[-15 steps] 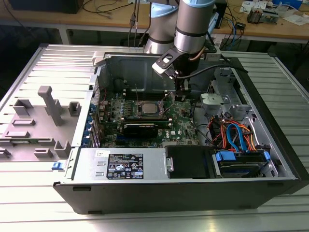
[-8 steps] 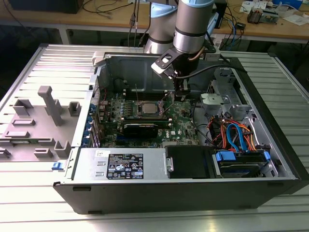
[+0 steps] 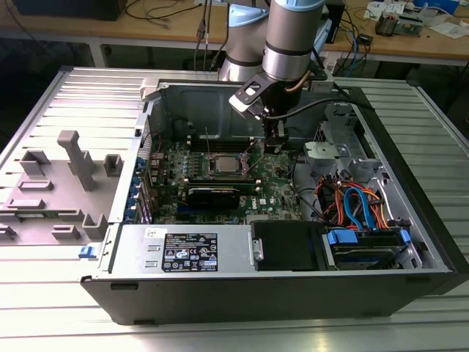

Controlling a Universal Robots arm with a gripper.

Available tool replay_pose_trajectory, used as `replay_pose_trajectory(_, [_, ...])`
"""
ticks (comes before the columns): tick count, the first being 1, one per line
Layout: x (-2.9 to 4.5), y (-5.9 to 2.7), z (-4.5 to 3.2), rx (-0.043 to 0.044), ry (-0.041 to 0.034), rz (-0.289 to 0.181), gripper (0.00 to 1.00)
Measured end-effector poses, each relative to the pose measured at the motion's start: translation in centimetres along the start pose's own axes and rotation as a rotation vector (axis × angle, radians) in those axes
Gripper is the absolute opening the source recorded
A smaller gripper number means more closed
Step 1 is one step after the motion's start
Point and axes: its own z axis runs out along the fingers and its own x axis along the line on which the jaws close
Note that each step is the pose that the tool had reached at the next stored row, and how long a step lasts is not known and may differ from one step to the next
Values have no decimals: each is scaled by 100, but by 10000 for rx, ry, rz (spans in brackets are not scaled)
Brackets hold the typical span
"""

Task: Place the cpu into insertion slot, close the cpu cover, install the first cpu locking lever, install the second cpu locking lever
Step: 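Close the cpu cover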

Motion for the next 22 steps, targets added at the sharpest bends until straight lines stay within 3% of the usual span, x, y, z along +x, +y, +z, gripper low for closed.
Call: replay_pose_trajectory(22, [2, -31, 1, -1, 1, 0, 11])
